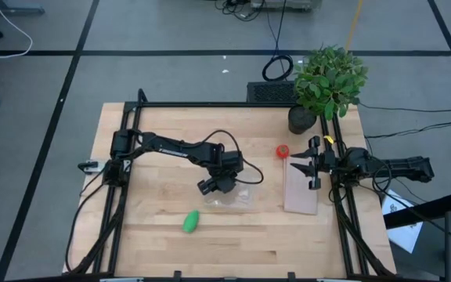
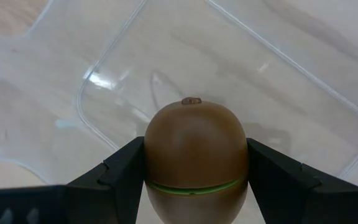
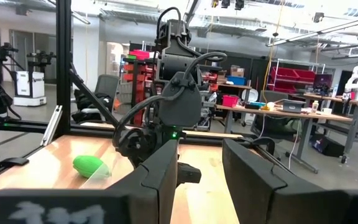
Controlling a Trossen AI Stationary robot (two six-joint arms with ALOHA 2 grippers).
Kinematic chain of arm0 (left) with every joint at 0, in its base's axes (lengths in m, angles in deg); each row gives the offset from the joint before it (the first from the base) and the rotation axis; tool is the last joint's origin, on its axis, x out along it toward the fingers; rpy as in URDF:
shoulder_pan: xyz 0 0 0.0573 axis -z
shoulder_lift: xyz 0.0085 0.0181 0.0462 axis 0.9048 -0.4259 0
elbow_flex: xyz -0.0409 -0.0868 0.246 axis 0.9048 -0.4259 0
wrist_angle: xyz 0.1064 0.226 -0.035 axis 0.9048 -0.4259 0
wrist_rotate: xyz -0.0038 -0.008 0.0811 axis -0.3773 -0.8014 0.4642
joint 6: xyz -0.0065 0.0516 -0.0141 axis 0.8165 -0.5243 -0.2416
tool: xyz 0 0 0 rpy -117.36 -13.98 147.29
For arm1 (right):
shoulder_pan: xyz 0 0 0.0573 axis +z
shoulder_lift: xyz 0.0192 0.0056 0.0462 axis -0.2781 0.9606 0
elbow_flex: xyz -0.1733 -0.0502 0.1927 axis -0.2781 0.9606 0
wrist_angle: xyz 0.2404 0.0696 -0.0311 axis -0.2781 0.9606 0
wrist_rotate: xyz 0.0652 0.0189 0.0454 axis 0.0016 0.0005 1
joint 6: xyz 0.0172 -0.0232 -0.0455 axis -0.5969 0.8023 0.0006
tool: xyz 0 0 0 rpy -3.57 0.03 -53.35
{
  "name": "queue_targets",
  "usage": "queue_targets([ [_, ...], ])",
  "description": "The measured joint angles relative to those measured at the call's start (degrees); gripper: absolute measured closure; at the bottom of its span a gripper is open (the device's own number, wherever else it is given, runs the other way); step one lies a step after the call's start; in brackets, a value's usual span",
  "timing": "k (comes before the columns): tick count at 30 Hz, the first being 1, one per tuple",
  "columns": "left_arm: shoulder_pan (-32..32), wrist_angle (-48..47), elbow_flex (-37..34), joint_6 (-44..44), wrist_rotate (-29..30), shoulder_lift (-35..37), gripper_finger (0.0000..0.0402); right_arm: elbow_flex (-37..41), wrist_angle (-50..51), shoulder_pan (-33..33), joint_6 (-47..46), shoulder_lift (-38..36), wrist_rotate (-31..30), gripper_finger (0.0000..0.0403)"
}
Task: Pick and placing Produce into tupperware
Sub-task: Put the kiwi into the transparent bin, then put the tomato into the transparent bin
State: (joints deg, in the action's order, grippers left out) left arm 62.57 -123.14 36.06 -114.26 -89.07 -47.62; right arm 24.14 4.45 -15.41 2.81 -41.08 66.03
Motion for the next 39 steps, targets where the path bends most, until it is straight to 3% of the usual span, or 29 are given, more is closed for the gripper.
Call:
queue_targets([
  [5, 0.0, -1.0, 0.0, 1.6, -0.2, 0.0, 0.0157, 0.0, -0.2, 0.0, 0.0, 0.0, 0.0, 0.0282],
  [14, 0.3, -1.0, 0.0, 3.0, 0.3, 0.0, 0.0106, 0.0, -0.2, 0.0, 0.0, 0.0, 0.0, 0.0282],
  [23, 0.4, -1.2, 0.4, 2.9, 4.1, 0.0, 0.0123, 0.0, -0.2, 0.0, 0.0, 0.0, 0.0, 0.0282],
  [39, 0.5, -14.8, 14.8, 5.2, 6.4, 0.1, 0.0131, 0.0, -0.2, 0.0, 0.0, 0.0, 0.0, 0.0282],
])
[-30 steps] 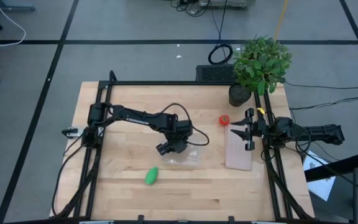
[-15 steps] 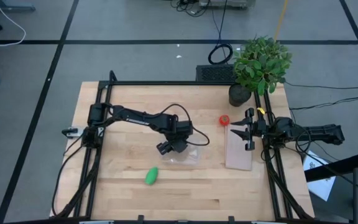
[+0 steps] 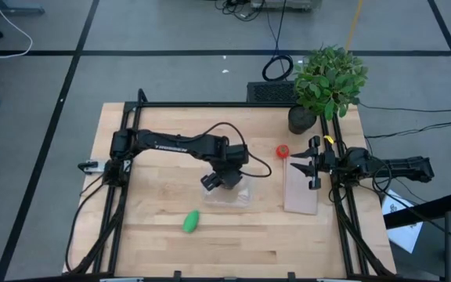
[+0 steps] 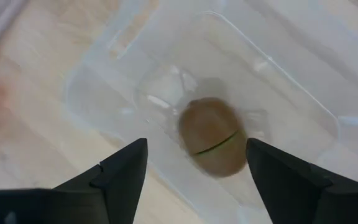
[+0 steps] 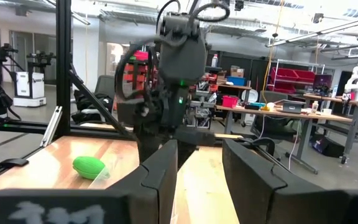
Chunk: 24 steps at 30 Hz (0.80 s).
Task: Pick and placing Produce into tupperware
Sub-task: Put the tomato into the transparent bin
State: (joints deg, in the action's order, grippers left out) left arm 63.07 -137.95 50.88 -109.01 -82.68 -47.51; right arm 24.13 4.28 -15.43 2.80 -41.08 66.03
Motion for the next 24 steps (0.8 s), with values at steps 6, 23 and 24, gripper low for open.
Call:
queue_targets([
  [6, -0.2, -3.9, 3.6, 3.3, 1.2, 0.0, 0.0212, 0.0, 0.0, 0.0, 0.0, 0.0, 0.0, 0.0282],
  [23, -3.4, -13.3, 7.8, 14.6, 1.1, 9.6, 0.0397, 0.0, -0.5, 0.0, 0.0, 0.2, 0.1, 0.0282],
  [24, -3.6, -12.4, 7.8, 15.4, 1.3, 11.4, 0.0397, 0.0, -0.6, 0.0, 0.0, 0.2, 0.1, 0.0282],
])
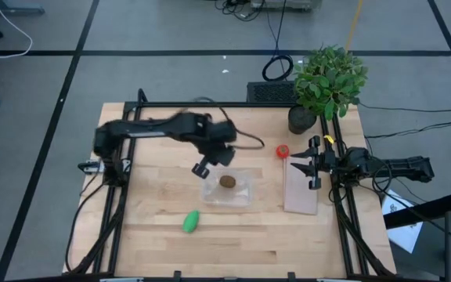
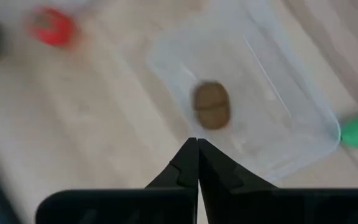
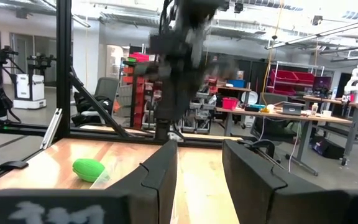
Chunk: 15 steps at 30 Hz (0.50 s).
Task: Pick and placing Produce into tupperware
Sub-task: Put the tomato into the transparent bin
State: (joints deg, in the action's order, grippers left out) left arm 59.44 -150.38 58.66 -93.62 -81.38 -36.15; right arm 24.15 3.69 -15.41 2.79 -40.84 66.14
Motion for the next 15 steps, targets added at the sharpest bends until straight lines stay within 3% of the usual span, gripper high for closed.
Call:
queue_targets([
  [7, -1.6, 3.9, 0.0, 6.2, 2.7, 12.9, 0.04, 0.0, 0.0, 0.0, 0.3, 0.0, 0.1, 0.0282],
  [15, -2.2, 8.2, 0.0, 15.9, 11.4, 23.1, 0.04, 0.0, -0.1, 0.0, 0.3, 0.0, 0.1, 0.0282],
])
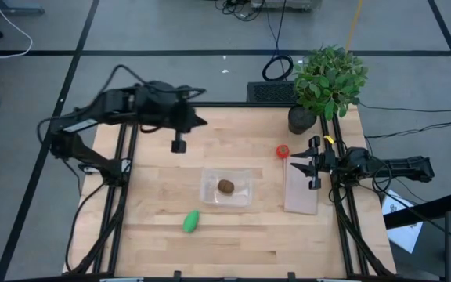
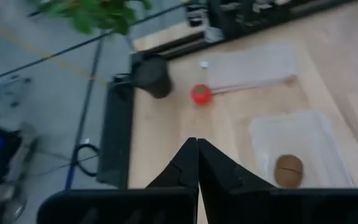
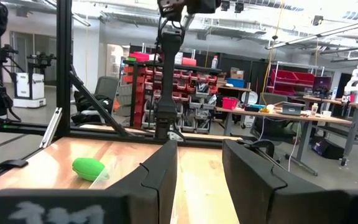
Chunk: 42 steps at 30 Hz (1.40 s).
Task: Pick and placing Produce into tupperware
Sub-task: Put the tomato into the transparent bin
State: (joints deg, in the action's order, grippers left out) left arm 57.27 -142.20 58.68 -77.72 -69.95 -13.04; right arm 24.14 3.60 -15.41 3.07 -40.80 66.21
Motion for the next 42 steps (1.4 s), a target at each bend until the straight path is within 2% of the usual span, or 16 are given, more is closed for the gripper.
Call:
queue_targets([
  [7, 0.2, -2.6, -0.6, 5.7, 8.9, 4.5, 0.0401, 0.0, 0.3, 0.0, -0.2, 0.0, 0.0, 0.0282],
  [16, 0.1, 0.1, -11.3, 11.0, 15.4, 12.9, 0.0401, 0.0, 0.3, 0.0, -0.9, 0.3, 0.0, 0.0282],
  [22, 0.6, 15.7, -26.1, 15.3, 12.6, 24.1, 0.0401, 0.0, 0.3, 0.0, -0.2, 0.3, 0.0, 0.0282],
  [26, 1.2, 29.4, -37.5, 16.0, 3.4, 31.0, 0.0401, 0.0, 0.2, 0.0, 0.0, 0.3, 0.0, 0.0282],
  [31, 1.9, 45.2, -48.9, 16.4, -5.8, 35.4, 0.0401, 0.0, 0.2, 0.0, 0.1, 0.3, 0.0, 0.0282],
  [33, 1.9, 48.2, -51.7, 15.8, -6.1, 36.2, 0.0401, 0.0, 0.2, 0.0, 0.1, 0.3, 0.0, 0.0282],
  [37, 1.9, 48.7, -56.3, 14.0, -2.3, 39.2, 0.0401, 0.0, 0.2, 0.0, -0.4, 0.3, 0.0, 0.0282],
  [42, 1.9, 50.0, -61.3, 15.0, 0.3, 45.8, 0.0401, 0.0, 0.2, 0.0, -0.9, 0.3, 0.0, 0.0282],
])
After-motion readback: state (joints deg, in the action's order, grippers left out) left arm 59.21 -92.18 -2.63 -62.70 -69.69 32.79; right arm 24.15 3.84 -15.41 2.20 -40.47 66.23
